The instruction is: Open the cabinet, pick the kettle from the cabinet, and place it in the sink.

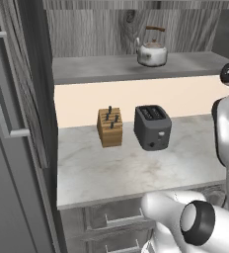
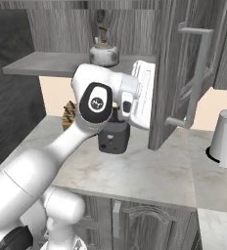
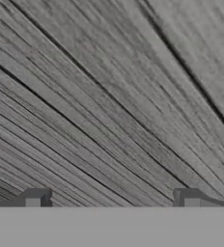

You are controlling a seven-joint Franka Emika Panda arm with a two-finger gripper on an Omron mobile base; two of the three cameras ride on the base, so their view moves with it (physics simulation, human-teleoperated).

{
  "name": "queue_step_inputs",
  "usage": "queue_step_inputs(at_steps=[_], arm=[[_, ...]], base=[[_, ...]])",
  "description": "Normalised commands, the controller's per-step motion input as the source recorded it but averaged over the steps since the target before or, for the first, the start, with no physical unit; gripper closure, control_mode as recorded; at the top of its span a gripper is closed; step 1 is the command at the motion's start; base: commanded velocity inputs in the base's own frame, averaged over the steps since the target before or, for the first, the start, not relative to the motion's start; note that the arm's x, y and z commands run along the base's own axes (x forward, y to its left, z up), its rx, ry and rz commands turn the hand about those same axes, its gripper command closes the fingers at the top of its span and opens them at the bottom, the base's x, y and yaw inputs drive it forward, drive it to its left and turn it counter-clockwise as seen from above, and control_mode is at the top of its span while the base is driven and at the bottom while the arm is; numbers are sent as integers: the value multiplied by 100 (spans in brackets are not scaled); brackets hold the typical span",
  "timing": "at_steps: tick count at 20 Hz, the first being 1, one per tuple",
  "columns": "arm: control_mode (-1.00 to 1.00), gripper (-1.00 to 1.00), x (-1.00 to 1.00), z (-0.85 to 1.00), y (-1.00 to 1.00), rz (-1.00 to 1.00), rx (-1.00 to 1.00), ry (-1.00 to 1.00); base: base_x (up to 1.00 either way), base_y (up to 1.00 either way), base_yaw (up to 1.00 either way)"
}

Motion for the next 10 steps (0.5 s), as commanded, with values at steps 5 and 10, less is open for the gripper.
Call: queue_step_inputs(at_steps=[5, 10], arm=[[-100, -100, 0, 0, -64, -15, 0, 0], [-100, -100, 0, 0, -58, -14, 0, 0]], base=[[0, 0, 0], [0, 0, 0]])
